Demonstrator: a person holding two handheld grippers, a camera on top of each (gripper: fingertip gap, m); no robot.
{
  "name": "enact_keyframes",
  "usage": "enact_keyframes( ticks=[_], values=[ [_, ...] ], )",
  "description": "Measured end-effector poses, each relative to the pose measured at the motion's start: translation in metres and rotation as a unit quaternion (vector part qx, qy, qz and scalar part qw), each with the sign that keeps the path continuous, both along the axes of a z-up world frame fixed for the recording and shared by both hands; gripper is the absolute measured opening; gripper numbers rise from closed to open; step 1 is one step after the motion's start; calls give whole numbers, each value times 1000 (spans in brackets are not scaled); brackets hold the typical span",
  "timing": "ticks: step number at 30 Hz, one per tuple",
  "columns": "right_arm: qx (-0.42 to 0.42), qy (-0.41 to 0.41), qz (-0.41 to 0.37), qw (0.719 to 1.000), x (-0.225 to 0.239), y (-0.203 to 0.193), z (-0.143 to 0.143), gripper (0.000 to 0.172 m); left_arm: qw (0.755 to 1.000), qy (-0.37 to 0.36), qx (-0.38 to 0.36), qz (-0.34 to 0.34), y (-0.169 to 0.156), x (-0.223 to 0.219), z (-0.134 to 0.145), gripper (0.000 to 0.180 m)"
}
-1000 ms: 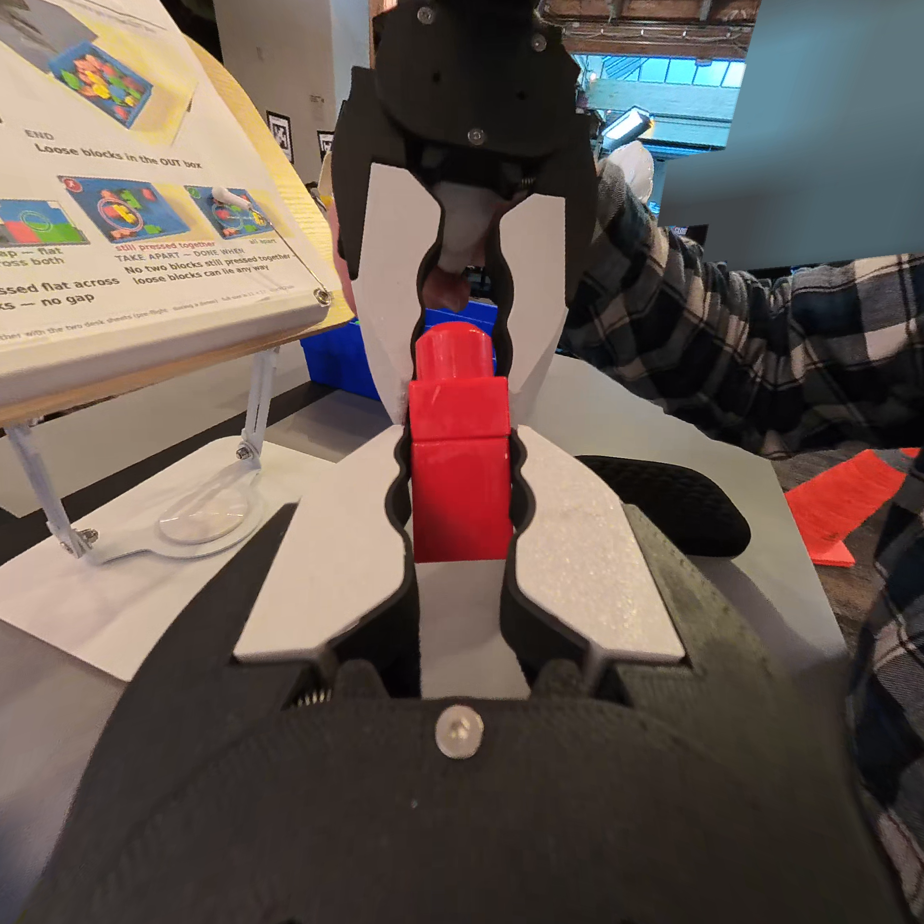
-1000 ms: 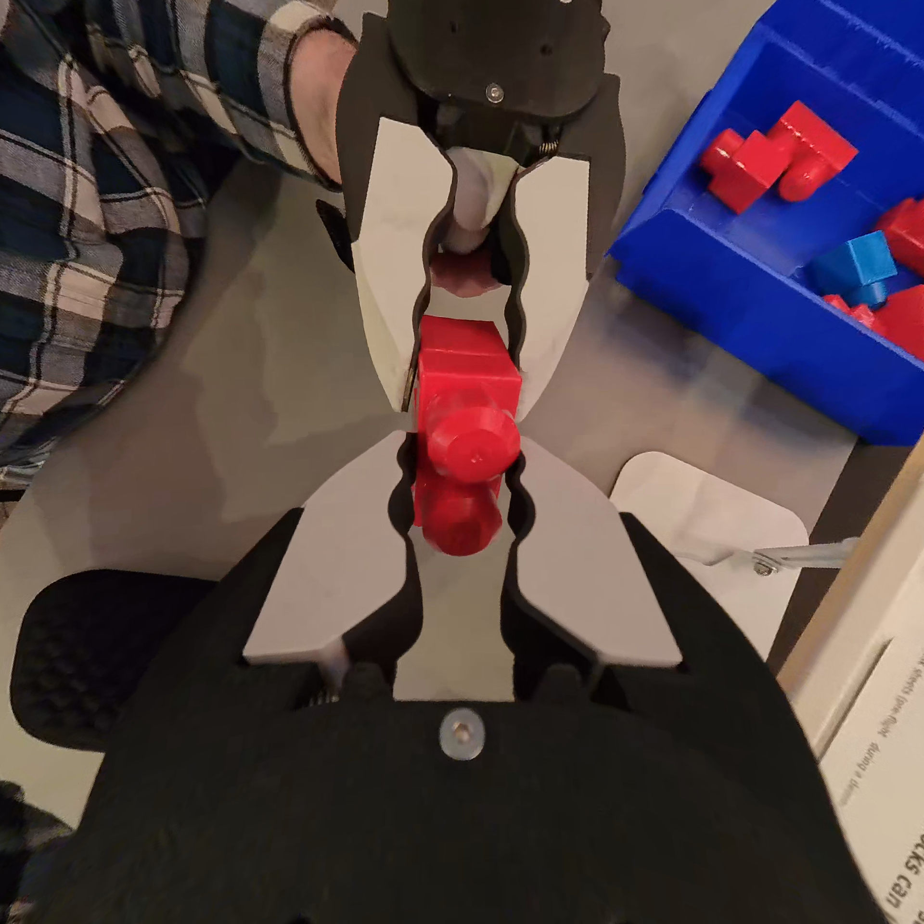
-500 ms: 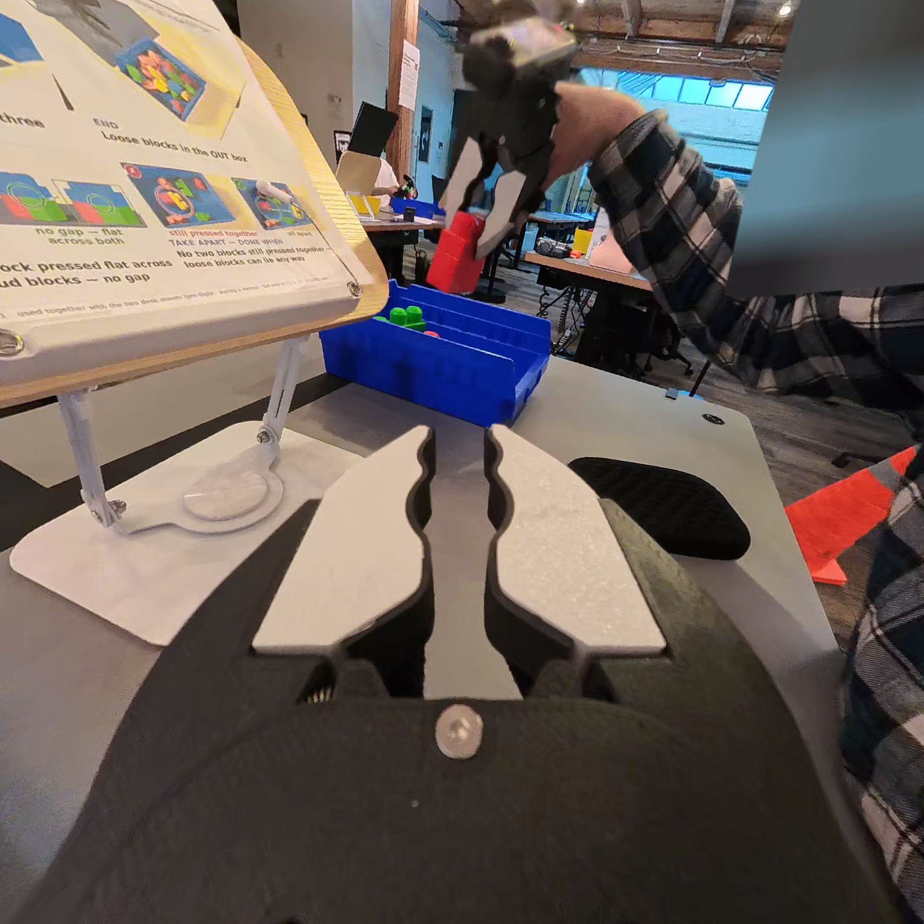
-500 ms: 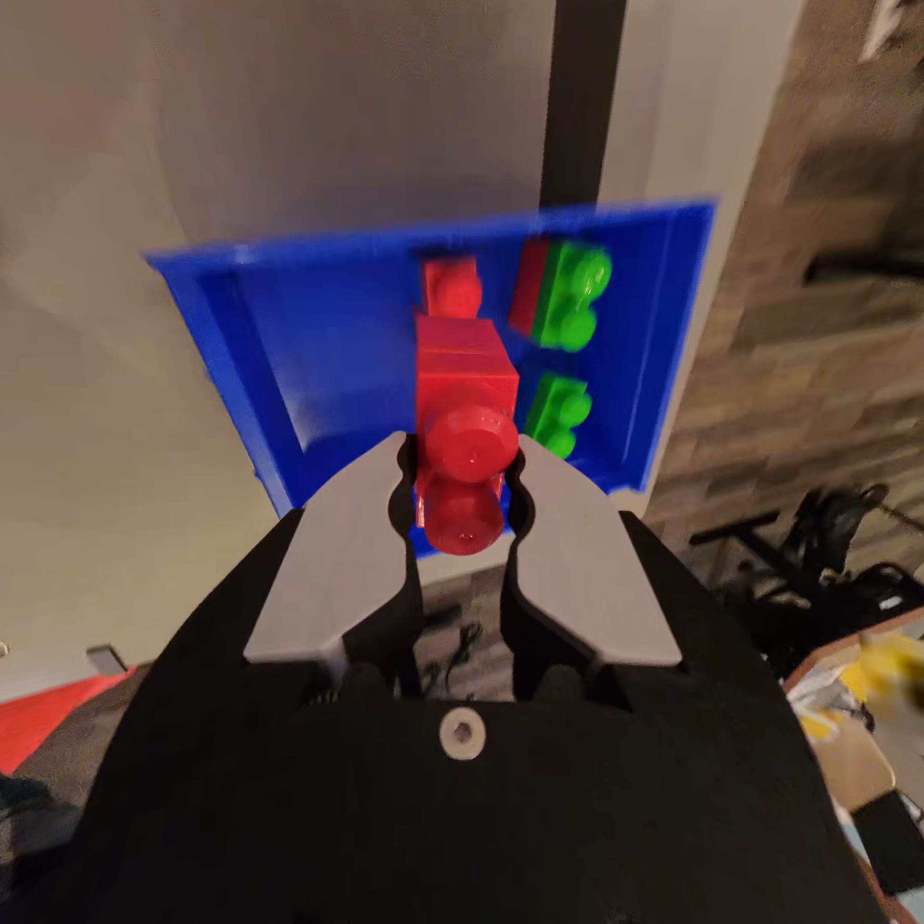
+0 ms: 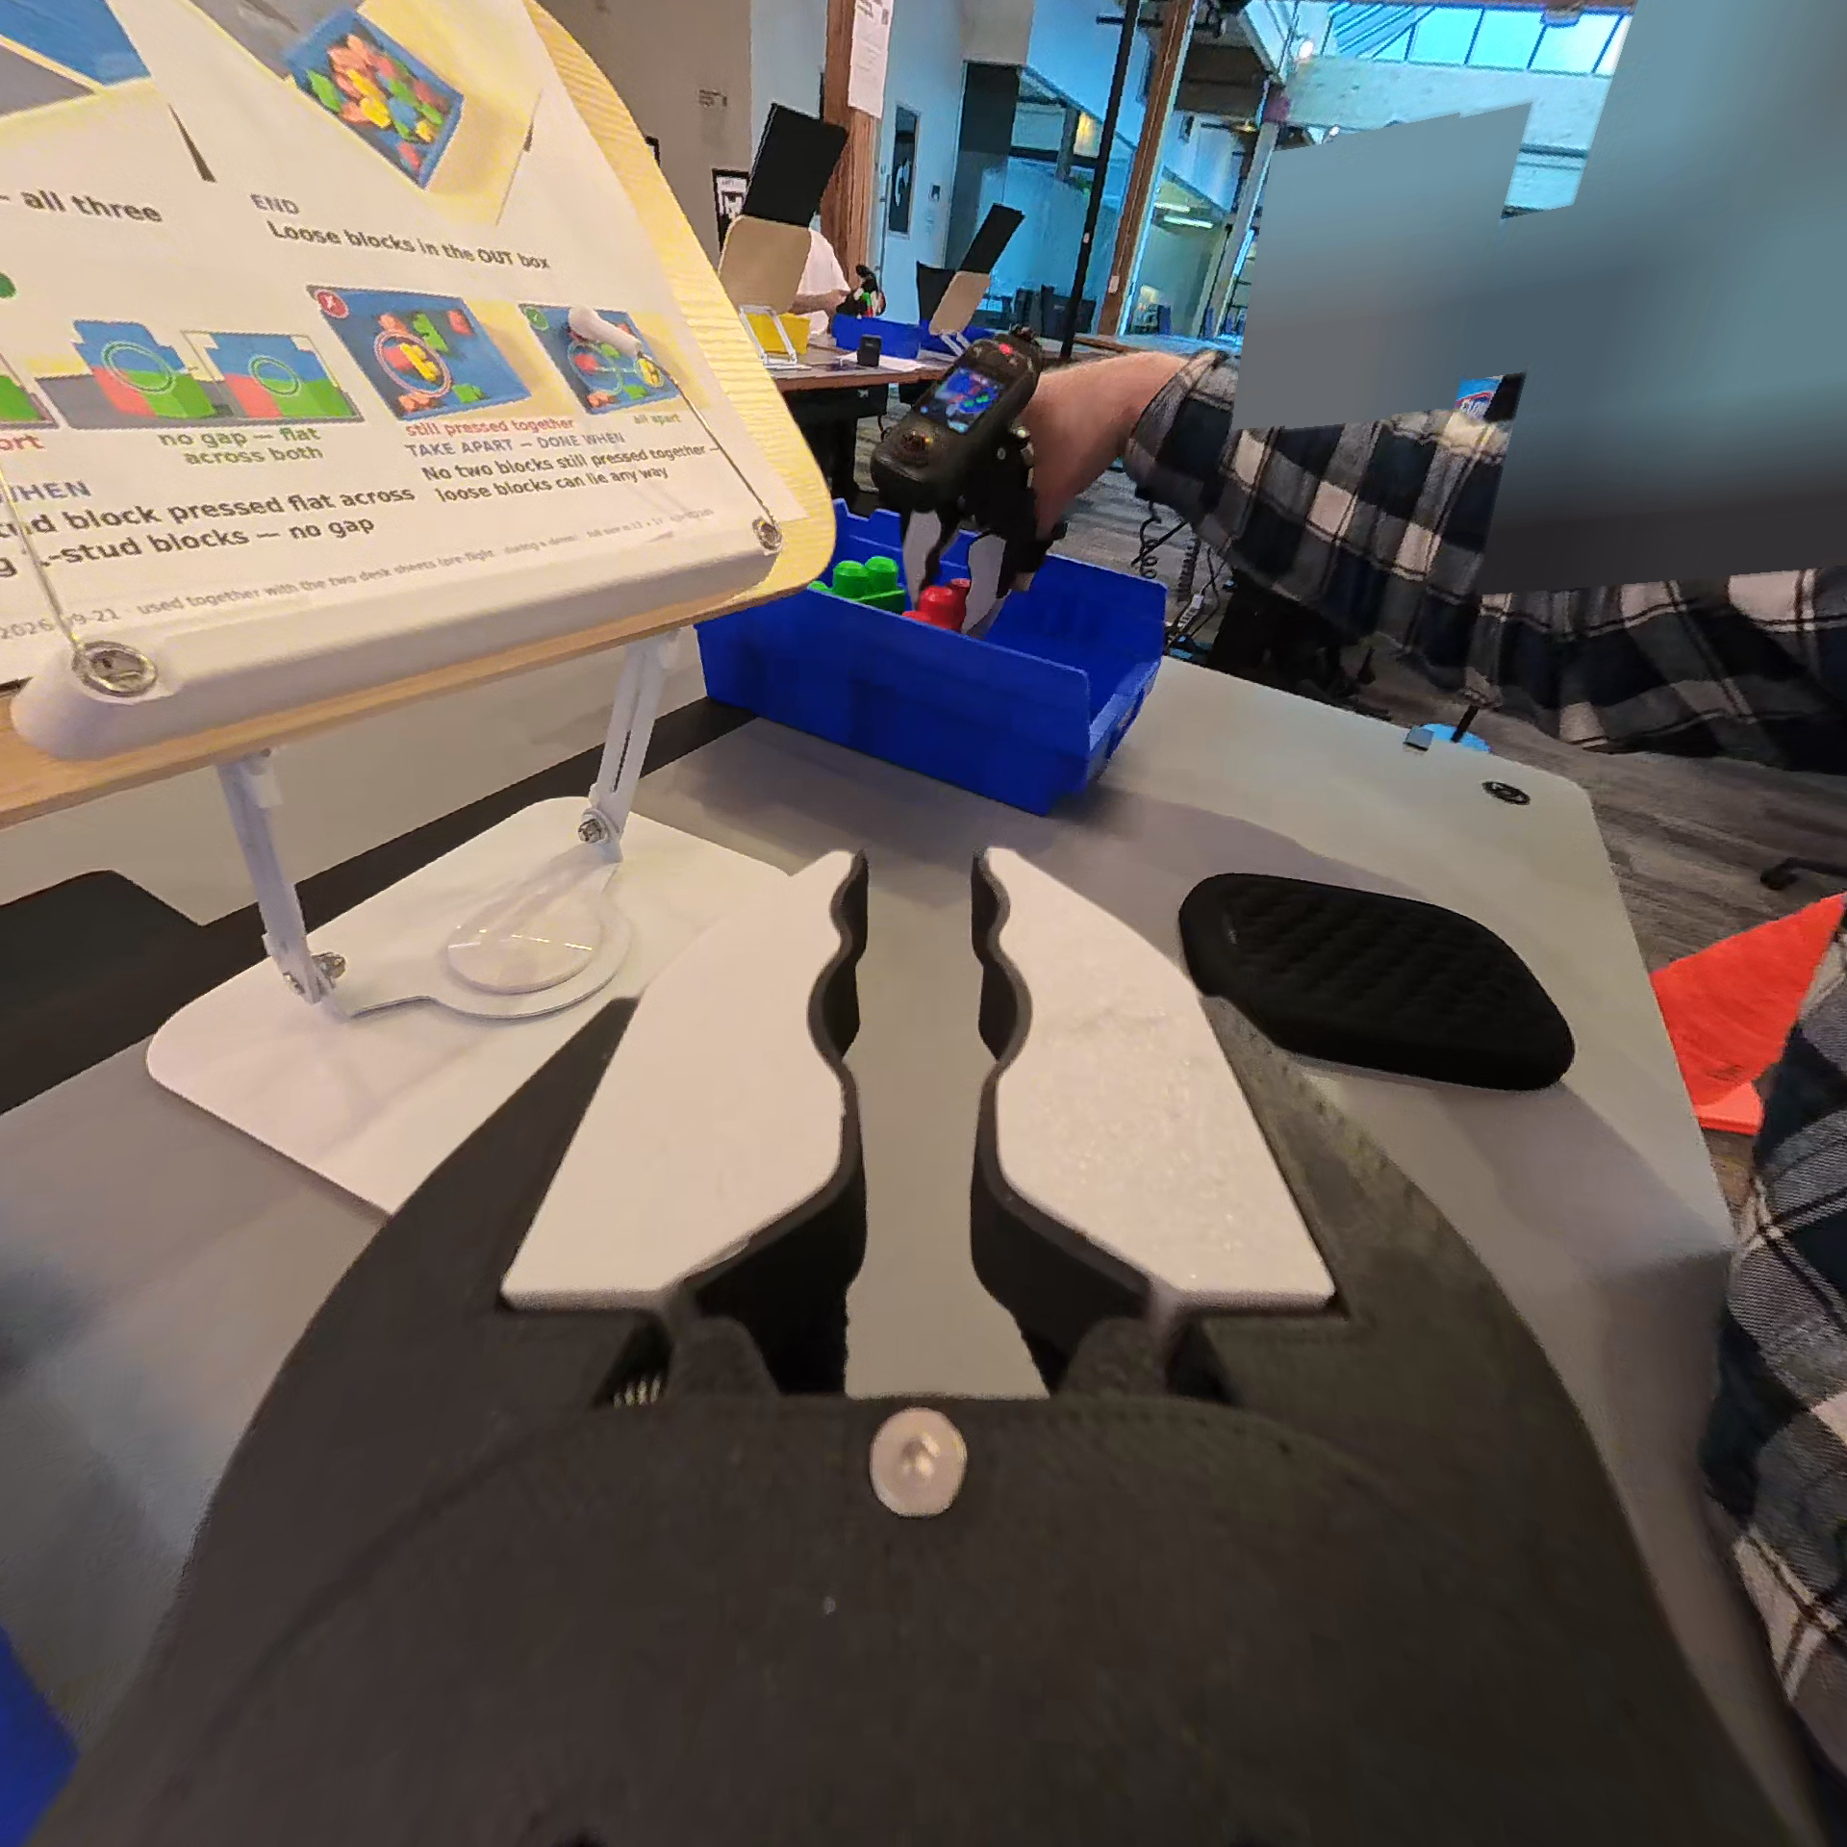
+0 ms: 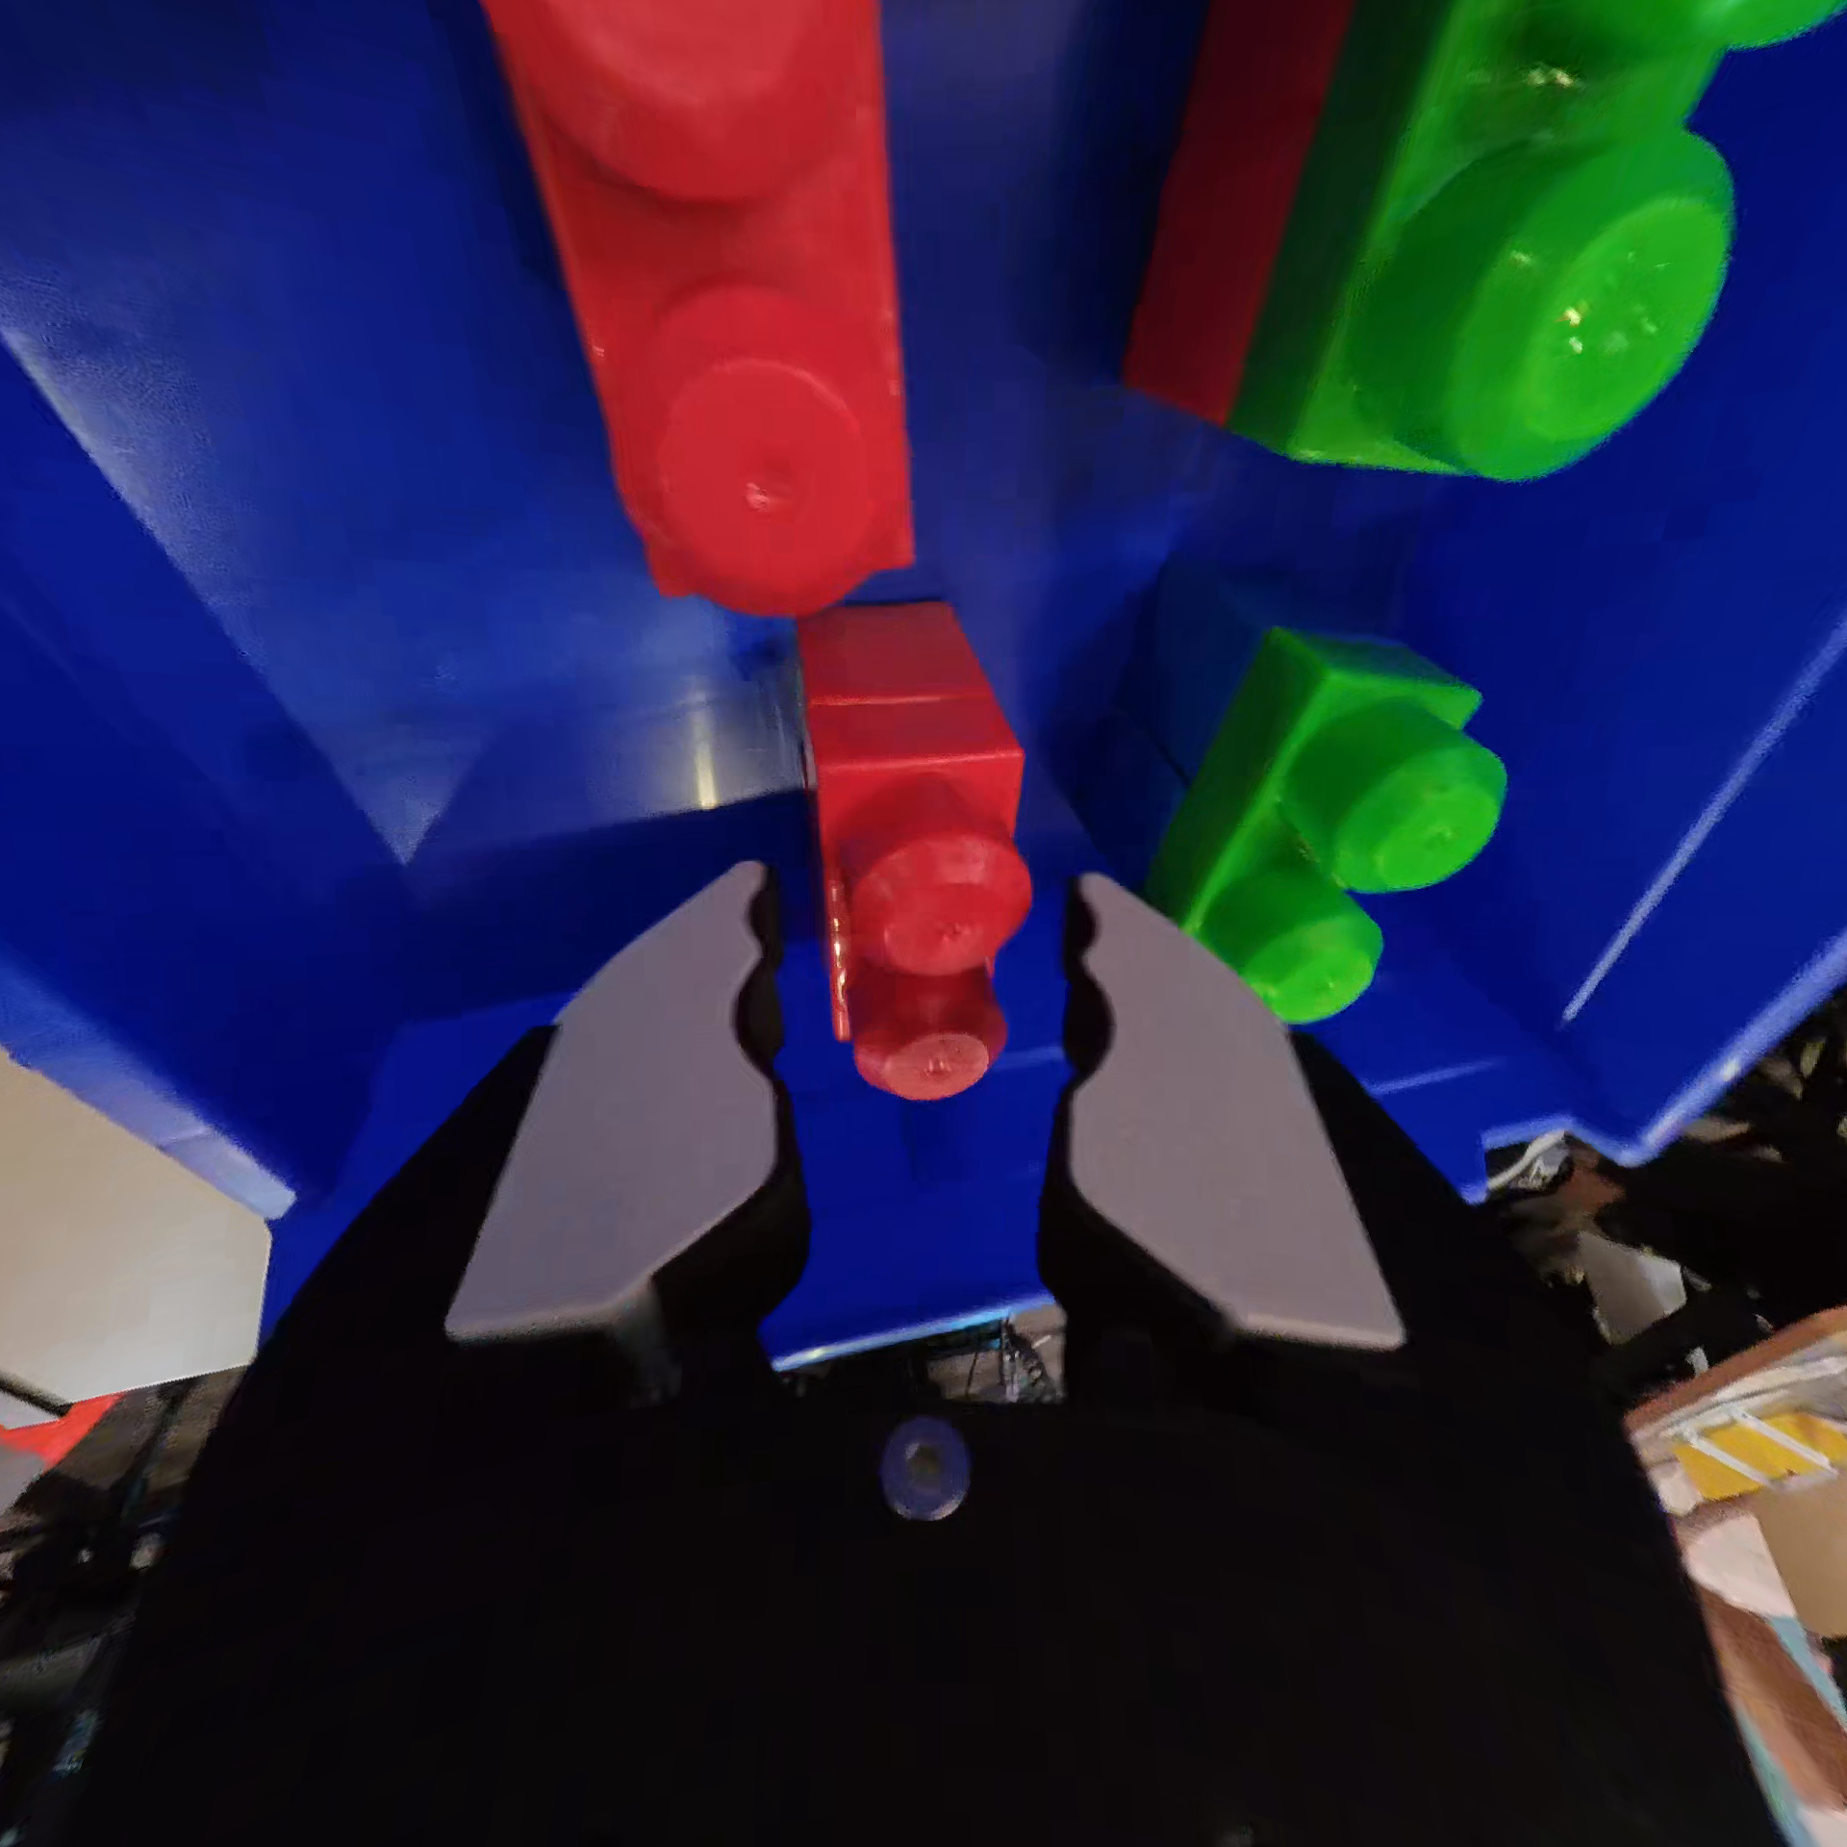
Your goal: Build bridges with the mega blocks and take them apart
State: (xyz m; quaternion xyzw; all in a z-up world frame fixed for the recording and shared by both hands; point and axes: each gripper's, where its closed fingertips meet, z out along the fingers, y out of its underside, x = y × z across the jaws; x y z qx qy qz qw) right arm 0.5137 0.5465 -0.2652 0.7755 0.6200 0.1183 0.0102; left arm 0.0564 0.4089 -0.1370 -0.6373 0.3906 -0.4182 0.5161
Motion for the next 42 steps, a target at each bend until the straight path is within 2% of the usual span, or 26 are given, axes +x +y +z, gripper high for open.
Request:
enact_keyframes(
  ticks=[1, 3, 6, 9, 12, 14, 16, 20, 22, 26, 28, 29, 31, 33, 36, 37, 39, 41, 42],
  values=[
    [4, -5, -10, 1000, 2, 1, 4, 63, 1000, 7, 1, 3, 1, -2, 0, 19],
    [23, 3, -15, 1000, 0, 0, 21, 63, 999, 30, 7, 19, 6, -14, 0, 21],
    [77, 12, -8, 997, -19, -8, 64, 59, 994, 71, 25, 80, 24, -56, 12, 26],
    [136, 57, 55, 988, -84, -23, 110, 44, 974, 148, 30, 168, 55, -116, 17, 36],
    [165, 106, 139, 971, -170, -47, 136, 34, 939, 260, -2, 227, 88, -173, -2, 43],
    [155, 131, 184, 962, -224, -66, 136, 20, 911, 334, -22, 241, 108, -205, -23, 44],
    [133, 161, 221, 953, -271, -84, 128, 16, 894, 375, -68, 236, 124, -225, -48, 45],
    [87, 212, 263, 937, -340, -107, 106, 13, 880, 407, -87, 231, 165, -237, -83, 44],
    [70, 228, 276, 931, -361, -114, 97, 11, 874, 426, -99, 210, 183, -232, -101, 45],
    [43, 247, 297, 921, -383, -125, 81, 6, 819, 530, -110, 188, 213, -237, -146, 50],
    [33, 244, 301, 921, -386, -125, 72, 6, 793, 570, -98, 194, 225, -241, -157, 55],
    [30, 243, 299, 922, -386, -124, 68, 6, 788, 579, -106, 181, 225, -240, -163, 37],
    [31, 248, 295, 922, -388, -121, 64, 6, 796, 562, -117, 190, 230, -237, -165, 36],
    [32, 257, 287, 922, -390, -117, 63, 6, 790, 568, -114, 198, 227, -245, -163, 36],
    [58, 326, 263, 906, -409, -108, 75, 11, 814, 532, -95, 213, 212, -244, -138, 36],
    [64, 362, 245, 897, -419, -105, 82, 17, 825, 513, -79, 222, 204, -241, -123, 36],
    [62, 436, 222, 870, -440, -104, 97, 35, 874, 438, -52, 204, 177, -214, -85, 35],
    [74, 509, 207, 832, -459, -103, 116, 46, 918, 368, -8, 145, 136, -170, -46, 36],
    [73, 545, 207, 810, -468, -107, 126, 50, 933, 343, 8, 107, 111, -145, -32, 35]
  ],
)
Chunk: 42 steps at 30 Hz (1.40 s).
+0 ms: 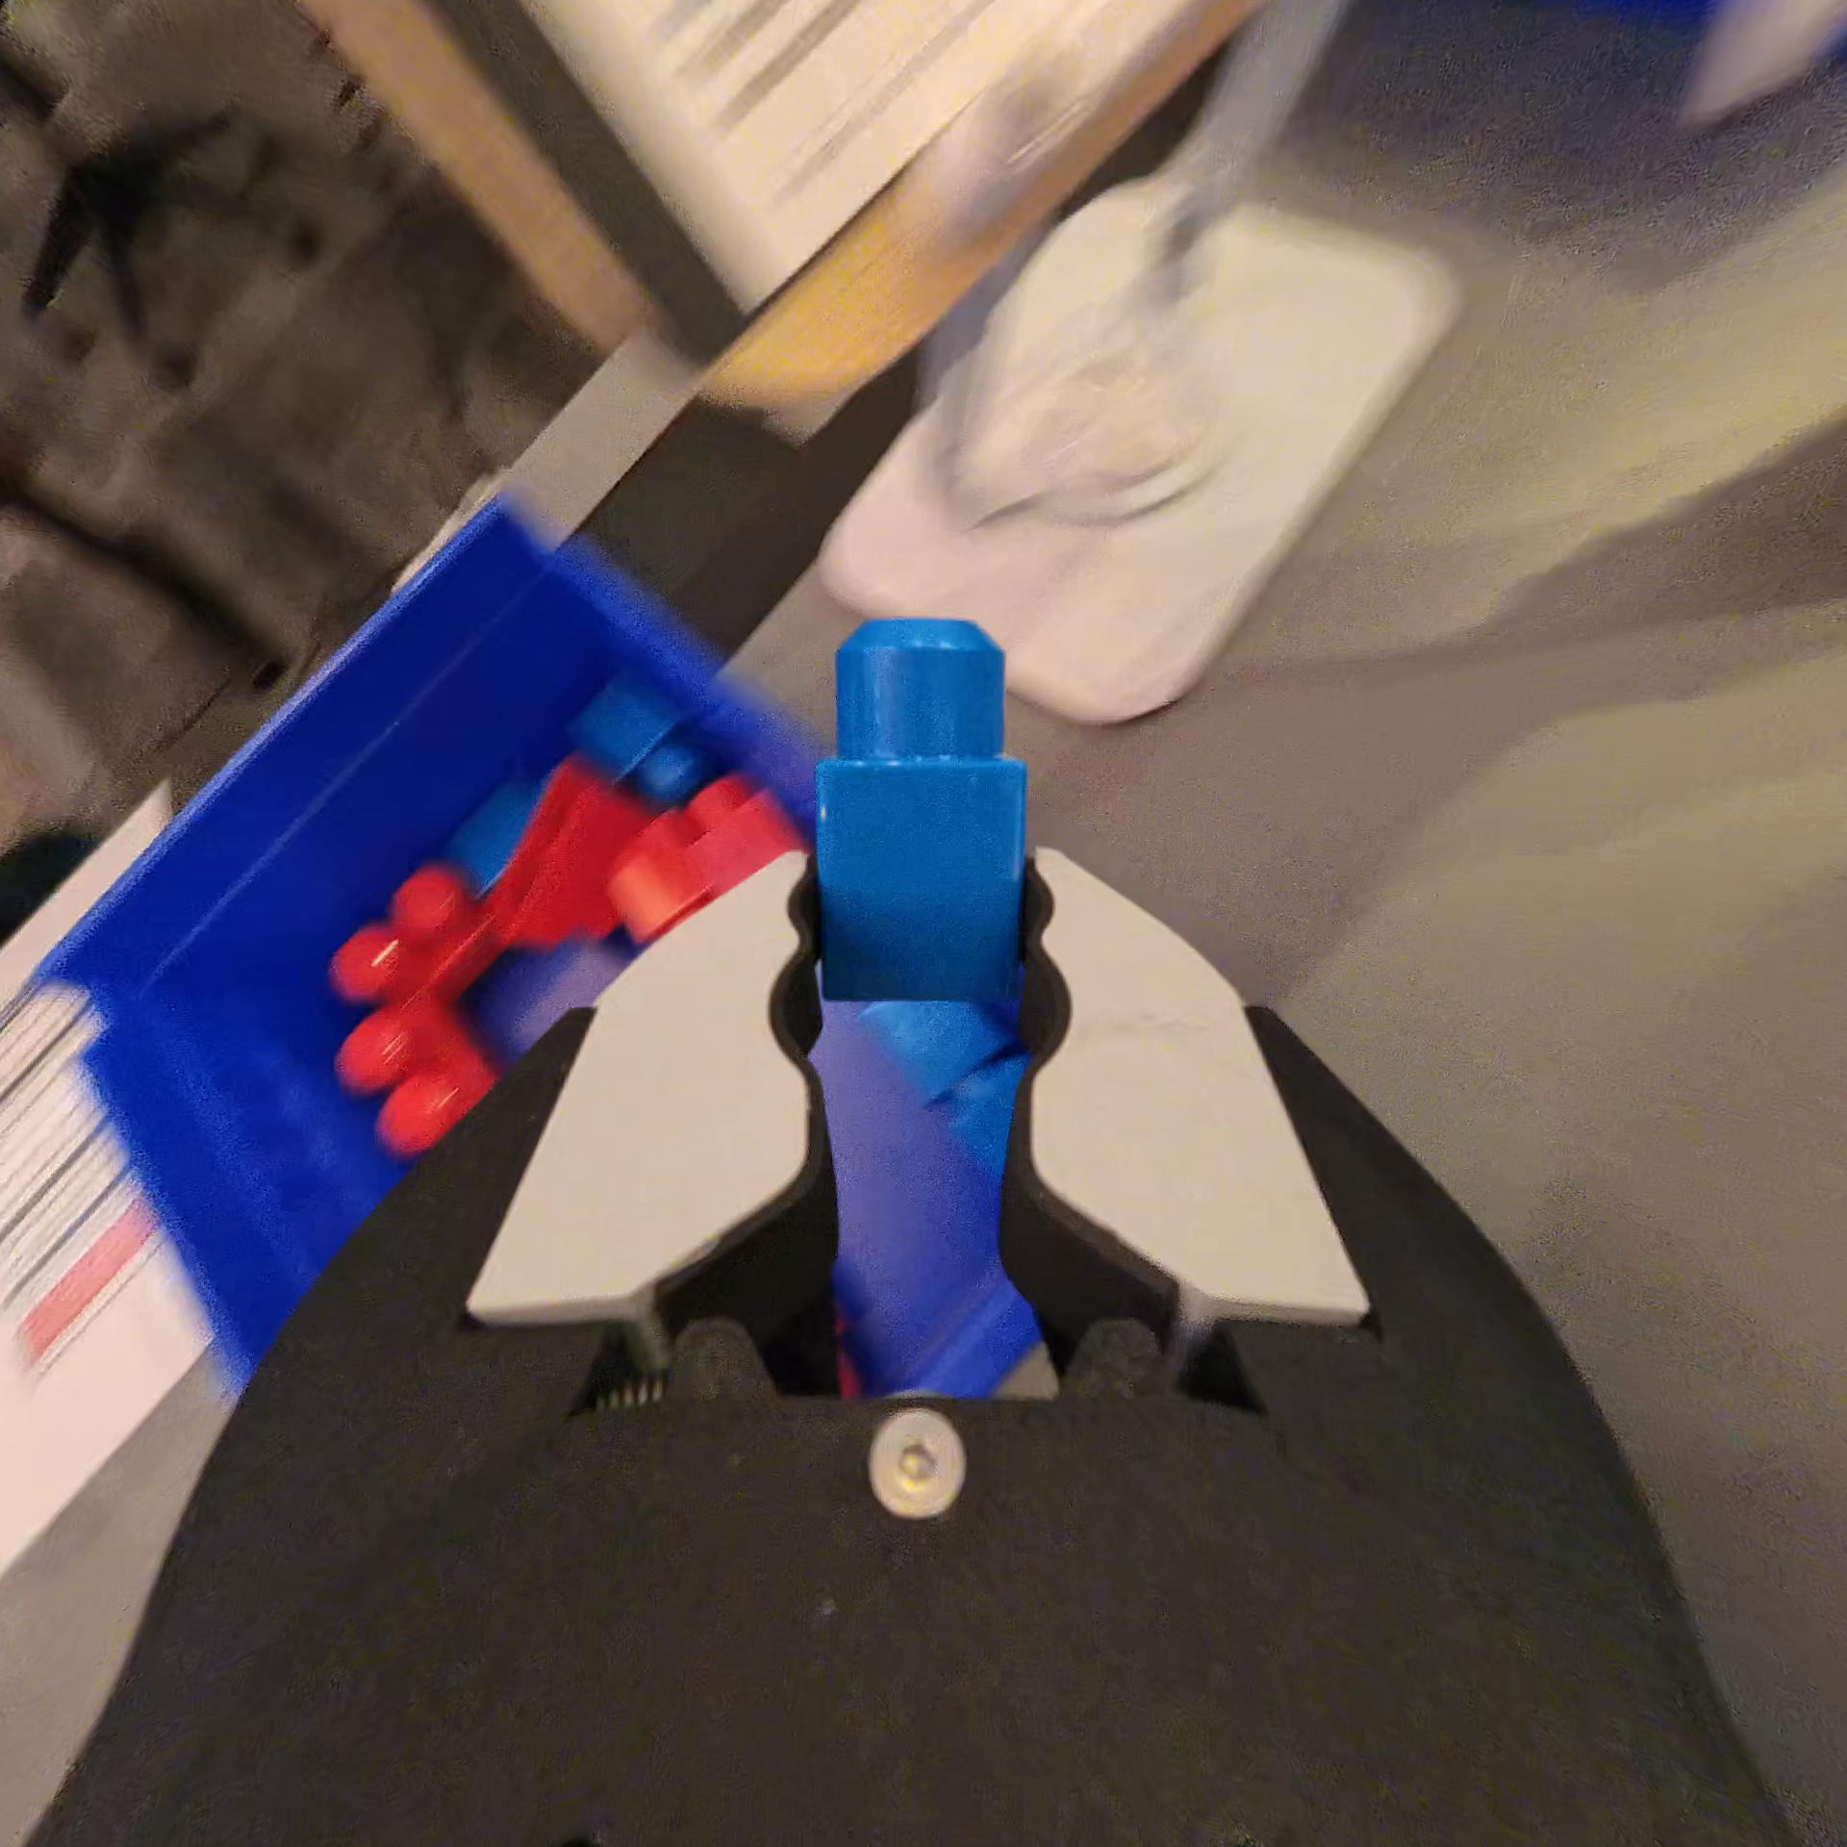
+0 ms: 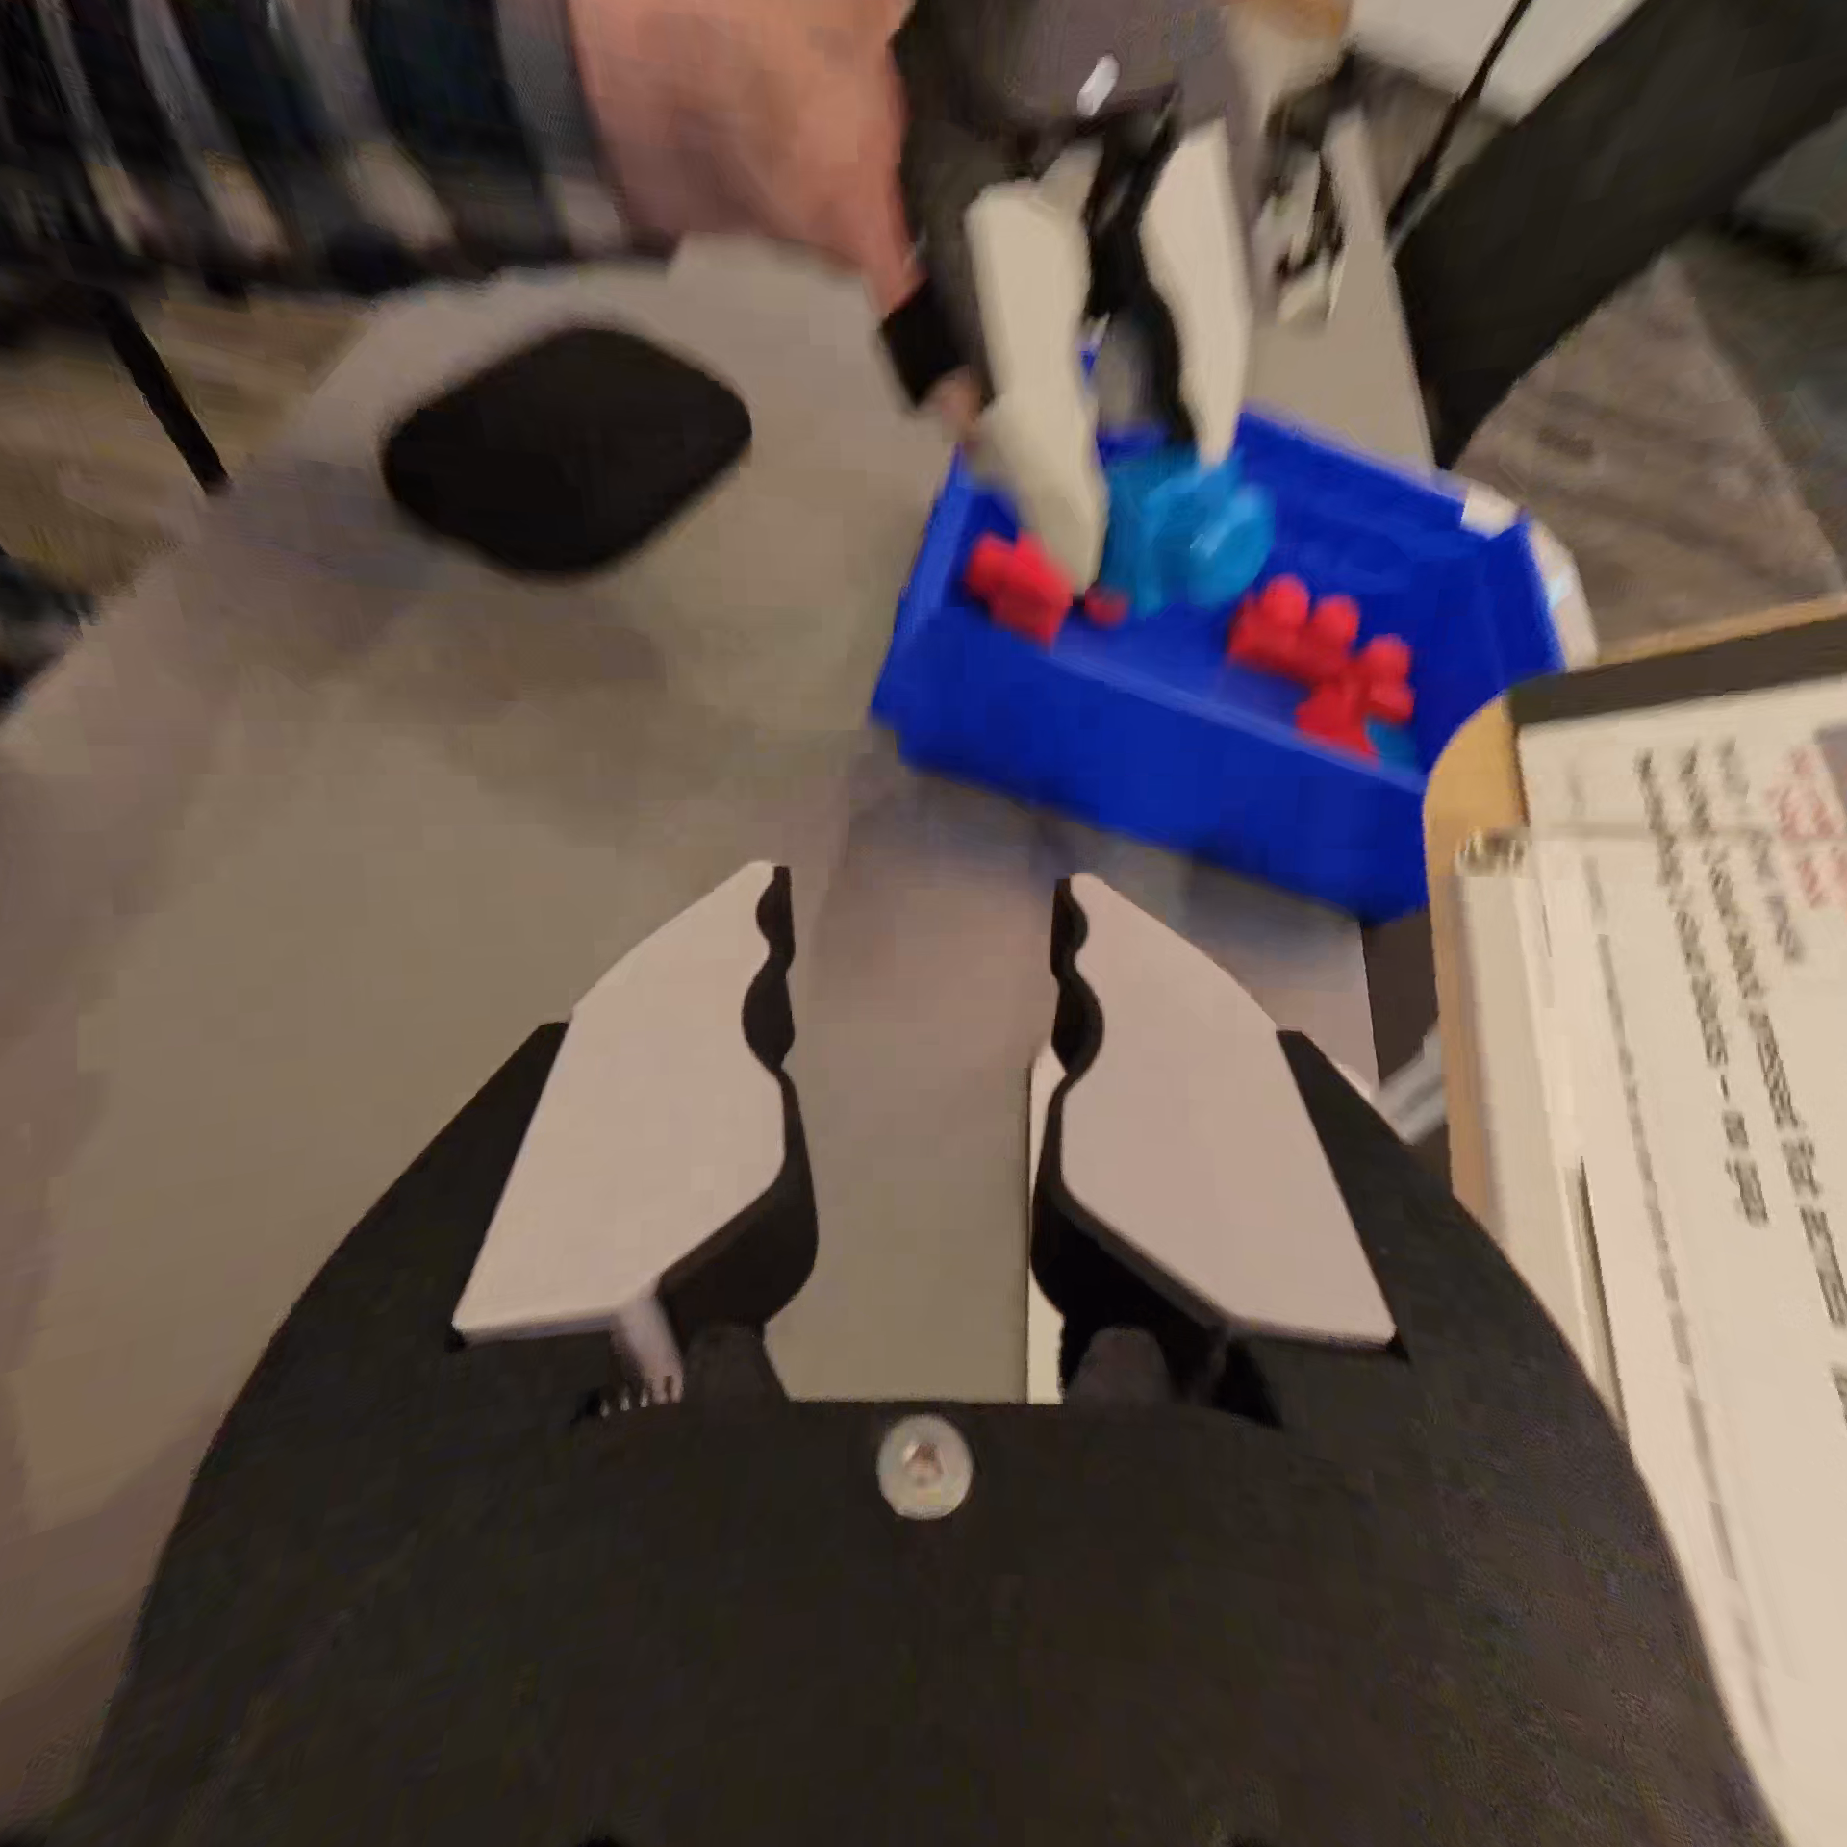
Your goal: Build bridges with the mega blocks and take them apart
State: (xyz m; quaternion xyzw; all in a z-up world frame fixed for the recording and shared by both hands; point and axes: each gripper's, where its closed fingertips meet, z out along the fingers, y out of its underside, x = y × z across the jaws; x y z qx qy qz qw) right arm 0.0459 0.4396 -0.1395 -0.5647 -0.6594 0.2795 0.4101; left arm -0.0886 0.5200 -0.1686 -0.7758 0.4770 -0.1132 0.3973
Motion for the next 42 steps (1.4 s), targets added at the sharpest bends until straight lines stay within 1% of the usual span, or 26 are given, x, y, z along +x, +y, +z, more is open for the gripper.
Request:
enact_keyframes(
  ticks=[2, 4, 5, 6, 8, 9, 13, 15, 16, 17, 19, 21, 23, 24, 25, 27, 29, 30, 31, 32, 35, 36, 38, 40, 42],
  values=[
    [-3, 57, 1, 998, -14, -4, 14, 52, 998, -3, 14, -64, -43, 40, 13, 36],
    [1, 67, 10, 998, -23, -10, 15, 51, 993, -2, 20, -115, -80, 73, 14, 35],
    [11, 71, 24, 997, -25, -16, 15, 46, 991, -7, 21, -130, -94, 85, 13, 35],
    [15, 75, 47, 996, -27, -26, 16, 37, 989, -19, 14, -144, -106, 96, 12, 35],
    [7, 62, 73, 995, -29, -38, 12, 29, 989, -34, 15, -145, -116, 105, 9, 35],
    [6, 53, 77, 996, -28, -40, 9, 28, 989, -39, 13, -143, -118, 105, 7, 35],
    [-8, 27, 110, 994, -21, -51, 6, 27, 981, -117, -13, -152, -131, 115, 6, 35],
    [-2, 4, 107, 994, -15, -48, 1, 27, 980, -114, -25, -162, -136, 112, 3, 38],
    [-2, -17, 99, 995, -10, -43, -5, 27, 982, -104, -19, -158, -133, 105, 3, 43],
    [-7, -49, 101, 994, -4, -42, -16, 27, 985, -88, -14, -146, -126, 93, 2, 43],
    [-2, -132, 109, 985, 7, -42, -46, 27, 994, -56, 18, -95, -96, 60, 7, 36],
    [-2, -233, 122, 965, 16, -47, -86, 28, 998, -21, 40, -40, -59, 25, 9, 28],
    [5, -296, 128, 947, 16, -50, -118, 28, 1000, 10, 11, 10, -22, -3, -5, 37],
    [6, -307, 132, 942, 13, -52, -126, 28, 1000, 17, -7, 25, -5, -12, -15, 38],
    [4, -294, 138, 946, 6, -56, -125, 28, 998, 35, -16, 47, 14, -24, -28, 40],
    [7, -301, 136, 944, 3, -58, -127, 28, 994, 67, -41, 76, 43, -44, -52, 48],
    [6, -298, 131, 945, 0, -58, -129, 29, 991, 105, -27, 79, 67, -54, -66, 48],
    [5, -299, 129, 945, 0, -57, -130, 39, 988, 130, -22, 81, 78, -59, -74, 50],
    [11, -299, 122, 946, -1, -54, -130, 44, 986, 145, -21, 78, 88, -62, -80, 50],
    [11, -295, 121, 948, 0, -53, -128, 41, 985, 154, -8, 73, 100, -64, -82, 48],
    [-11, -258, 128, 958, -2, -55, -117, 42, 985, 165, 2, 51, 124, -64, -86, 47],
    [-15, -248, 126, 960, -3, -54, -113, 43, 984, 176, 16, 38, 130, -62, -85, 42],
    [-15, -234, 126, 964, -2, -52, -108, 41, 973, 229, 37, 9, 142, -64, -89, 33],
    [-18, -224, 128, 966, -3, -51, -106, 39, 961, 273, 43, -11, 152, -67, -99, 26],
    [-19, -223, 129, 966, -3, -51, -106, 38, 955, 292, 37, -38, 155, -66, -111, 18]
  ],
)
